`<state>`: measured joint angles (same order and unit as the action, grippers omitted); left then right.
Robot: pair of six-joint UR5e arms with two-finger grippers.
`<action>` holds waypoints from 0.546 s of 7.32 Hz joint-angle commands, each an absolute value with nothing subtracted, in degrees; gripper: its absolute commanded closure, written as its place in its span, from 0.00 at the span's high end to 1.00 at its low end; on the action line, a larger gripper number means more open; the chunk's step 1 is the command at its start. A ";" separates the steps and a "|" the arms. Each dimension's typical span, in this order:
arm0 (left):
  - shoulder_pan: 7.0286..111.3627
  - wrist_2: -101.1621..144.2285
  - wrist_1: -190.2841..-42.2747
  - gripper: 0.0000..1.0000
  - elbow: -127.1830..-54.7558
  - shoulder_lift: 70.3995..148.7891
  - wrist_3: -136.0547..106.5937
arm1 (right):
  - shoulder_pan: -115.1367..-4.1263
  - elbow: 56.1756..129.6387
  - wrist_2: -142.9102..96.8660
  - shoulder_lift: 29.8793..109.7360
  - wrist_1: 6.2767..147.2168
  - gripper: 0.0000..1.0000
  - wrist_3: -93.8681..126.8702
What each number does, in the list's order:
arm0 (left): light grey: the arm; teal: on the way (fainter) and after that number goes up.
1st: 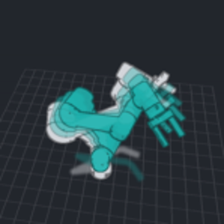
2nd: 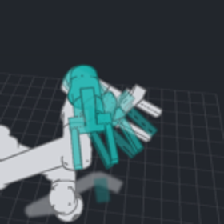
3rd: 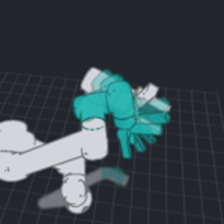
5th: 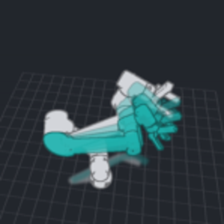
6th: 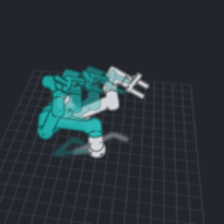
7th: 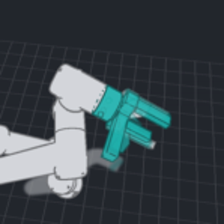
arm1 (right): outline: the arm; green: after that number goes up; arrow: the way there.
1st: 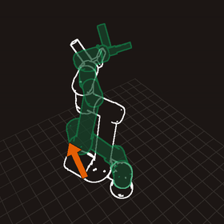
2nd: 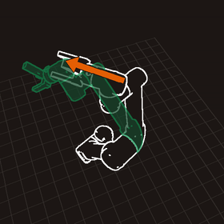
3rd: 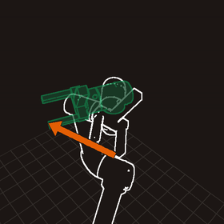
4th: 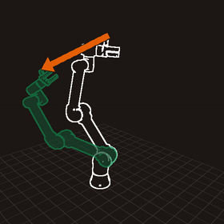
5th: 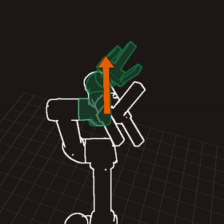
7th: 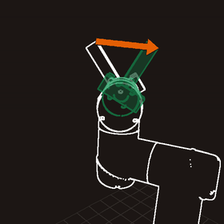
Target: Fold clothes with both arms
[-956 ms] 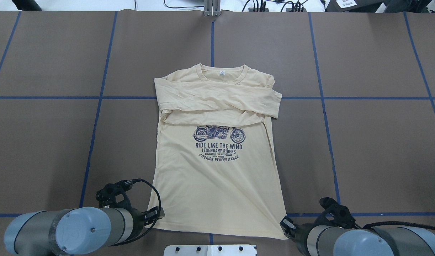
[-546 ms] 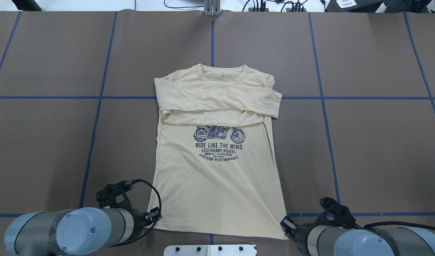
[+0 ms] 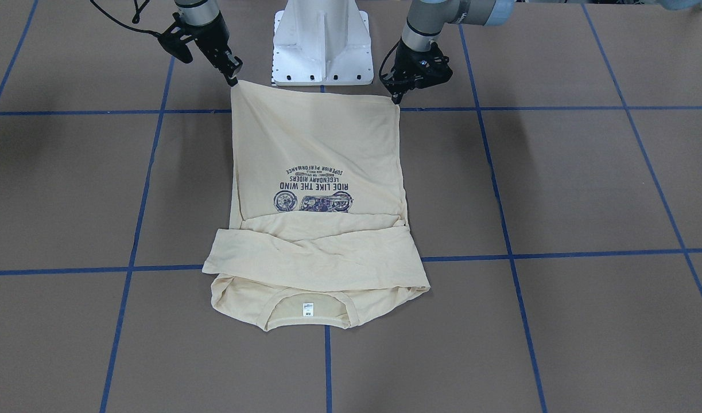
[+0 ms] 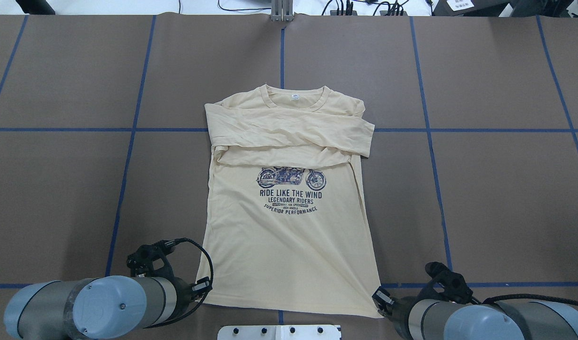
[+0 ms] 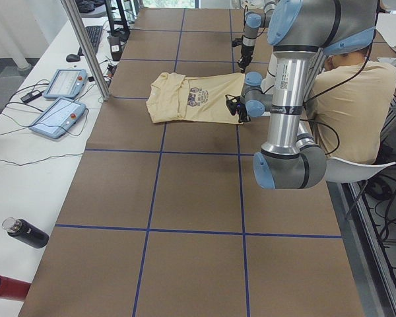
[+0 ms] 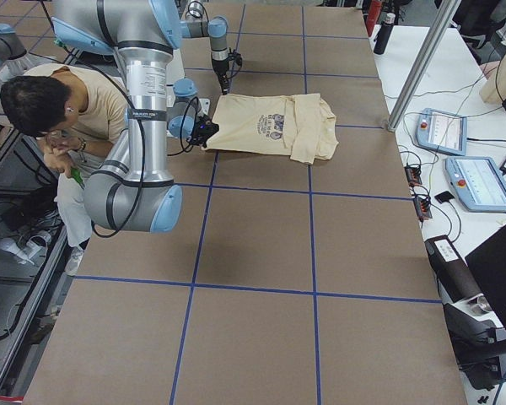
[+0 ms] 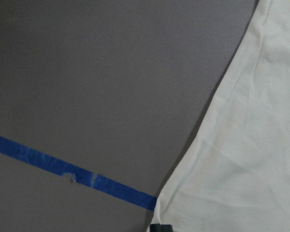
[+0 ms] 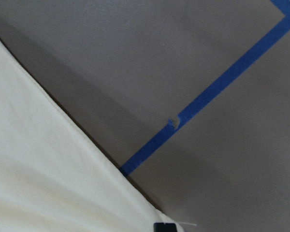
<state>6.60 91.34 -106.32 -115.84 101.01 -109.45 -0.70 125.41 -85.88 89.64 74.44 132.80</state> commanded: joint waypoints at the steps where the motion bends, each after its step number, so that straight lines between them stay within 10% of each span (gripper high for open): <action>1: 6.50 91.49 -104.68 0.50 -116.28 101.16 -109.42 | -0.70 125.51 -85.87 89.65 74.44 0.00 132.80; 4: 5.72 91.58 -104.59 0.54 -116.28 101.16 -109.42 | -0.70 125.51 -85.87 89.65 74.44 0.00 132.80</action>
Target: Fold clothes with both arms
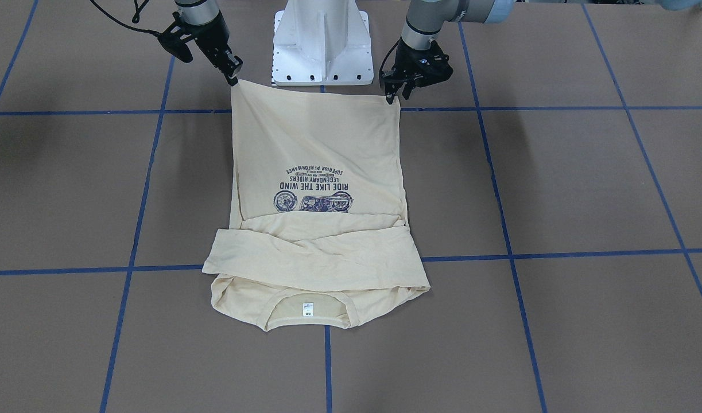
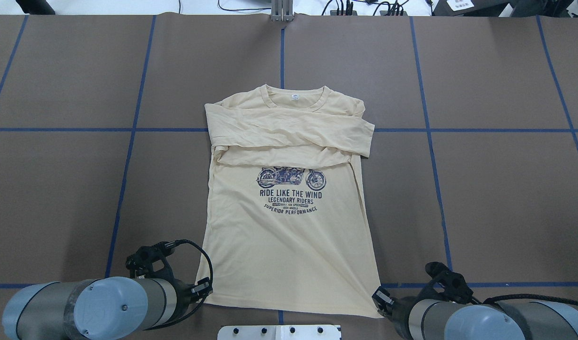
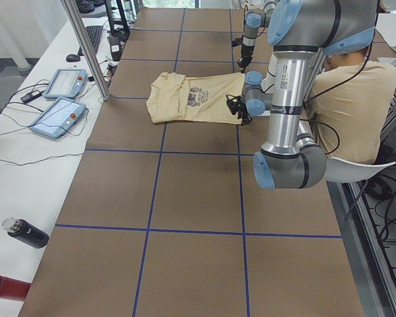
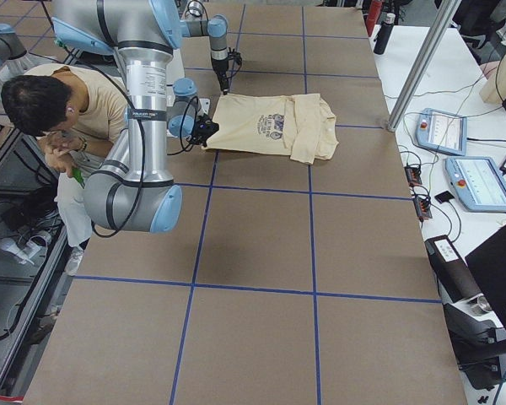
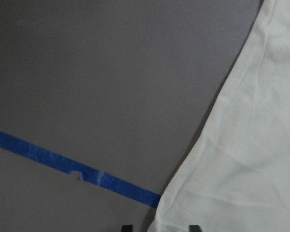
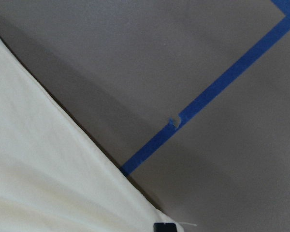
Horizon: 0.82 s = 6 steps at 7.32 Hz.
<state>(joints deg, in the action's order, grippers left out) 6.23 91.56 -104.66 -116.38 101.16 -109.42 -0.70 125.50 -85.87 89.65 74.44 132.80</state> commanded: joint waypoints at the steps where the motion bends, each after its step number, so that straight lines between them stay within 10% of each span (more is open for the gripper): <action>1: 5.28 91.58 -104.59 0.53 -116.28 101.16 -109.51 | -0.70 125.51 -85.87 89.56 74.44 0.00 132.80; 3: 4.31 91.58 -104.59 0.37 -116.19 101.25 -112.21 | -0.70 125.60 -85.78 89.65 74.44 0.00 132.80; 4: 4.22 91.58 -104.59 0.13 -116.28 101.25 -112.32 | -0.70 125.60 -85.78 89.65 74.44 0.00 132.80; 6: 4.31 91.58 -104.50 0.07 -116.37 100.90 -112.32 | -0.70 125.51 -85.78 89.65 74.44 0.00 132.80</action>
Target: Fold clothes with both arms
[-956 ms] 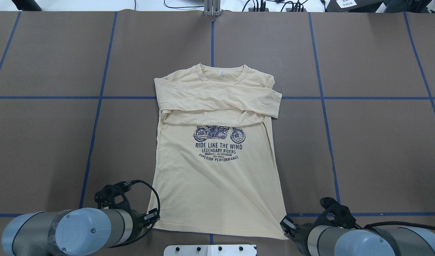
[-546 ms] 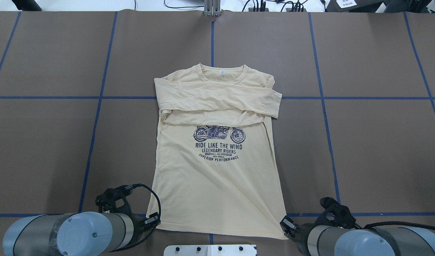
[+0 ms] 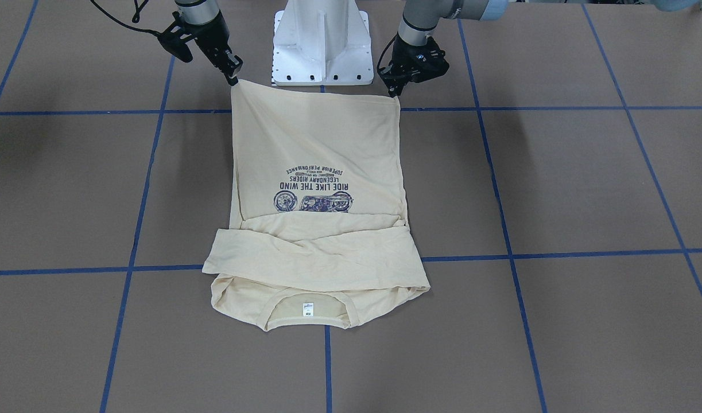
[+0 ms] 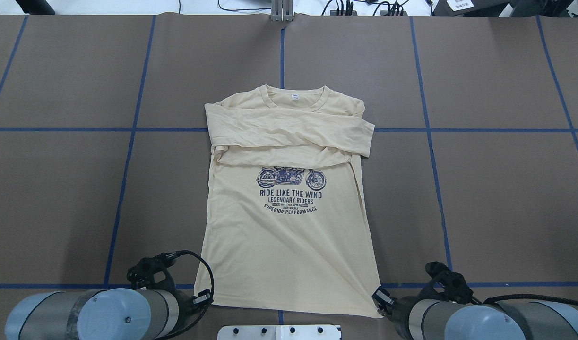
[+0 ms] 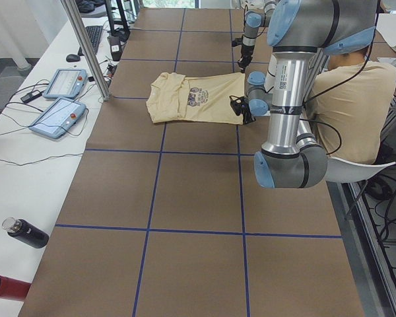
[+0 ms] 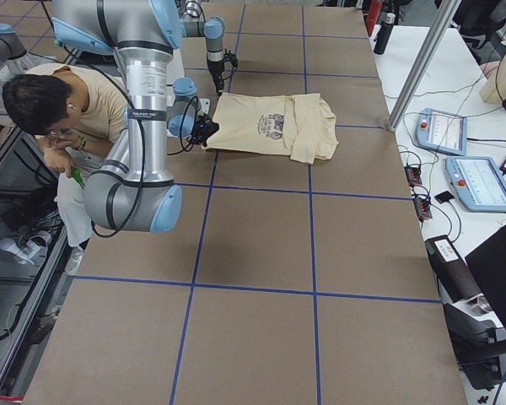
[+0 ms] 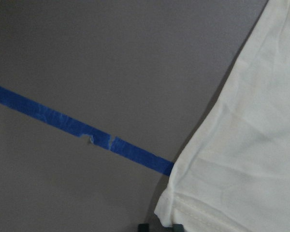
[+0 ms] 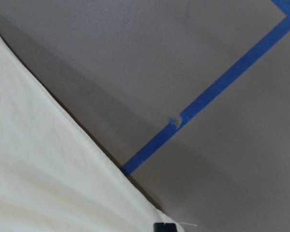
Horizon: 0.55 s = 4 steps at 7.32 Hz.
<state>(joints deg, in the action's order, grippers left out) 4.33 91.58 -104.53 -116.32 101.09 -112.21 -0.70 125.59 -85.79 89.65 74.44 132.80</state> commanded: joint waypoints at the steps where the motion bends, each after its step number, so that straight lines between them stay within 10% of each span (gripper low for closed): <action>1: 4.39 91.50 -104.41 0.02 -116.54 100.99 -112.24 | -0.70 125.51 -85.78 89.65 74.44 0.00 132.80; 4: 4.31 91.41 -101.97 0.49 -117.15 101.25 -112.24 | -0.70 125.60 -85.78 89.65 74.44 0.00 132.80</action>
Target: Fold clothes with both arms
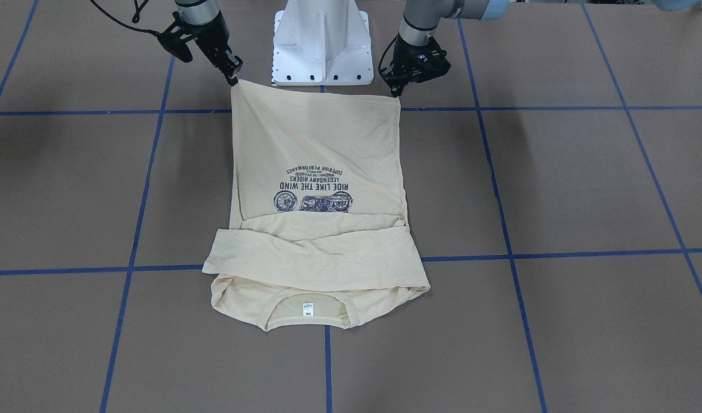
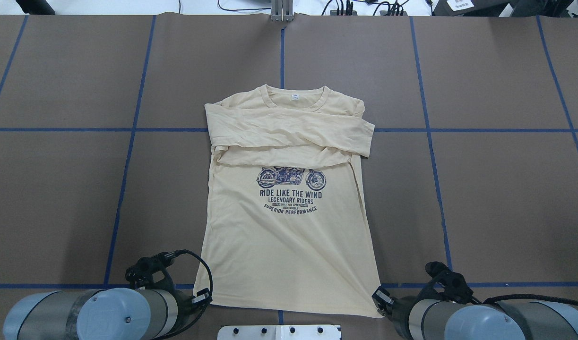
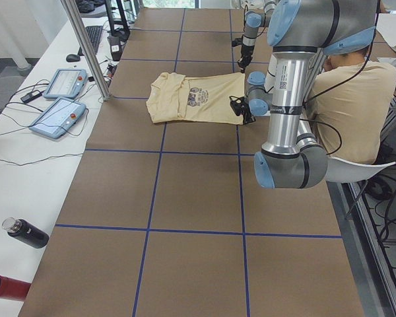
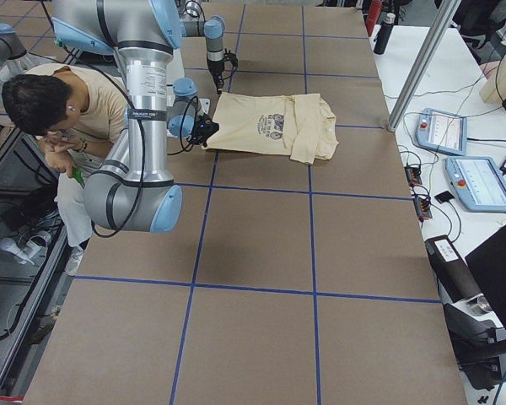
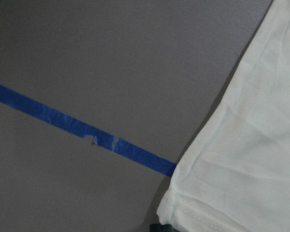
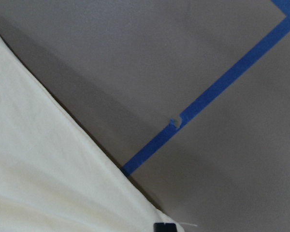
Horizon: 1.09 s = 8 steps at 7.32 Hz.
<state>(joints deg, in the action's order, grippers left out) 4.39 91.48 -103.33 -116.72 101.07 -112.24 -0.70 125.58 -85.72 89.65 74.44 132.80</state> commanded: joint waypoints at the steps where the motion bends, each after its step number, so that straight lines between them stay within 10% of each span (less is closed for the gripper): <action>1: 4.39 91.41 -101.78 0.50 -117.59 101.08 -112.24 | -0.79 125.60 -85.69 89.65 74.44 0.00 132.80; 8: 4.31 91.41 -101.78 0.41 -117.42 101.34 -112.15 | -0.79 125.60 -85.78 89.74 74.44 0.00 132.80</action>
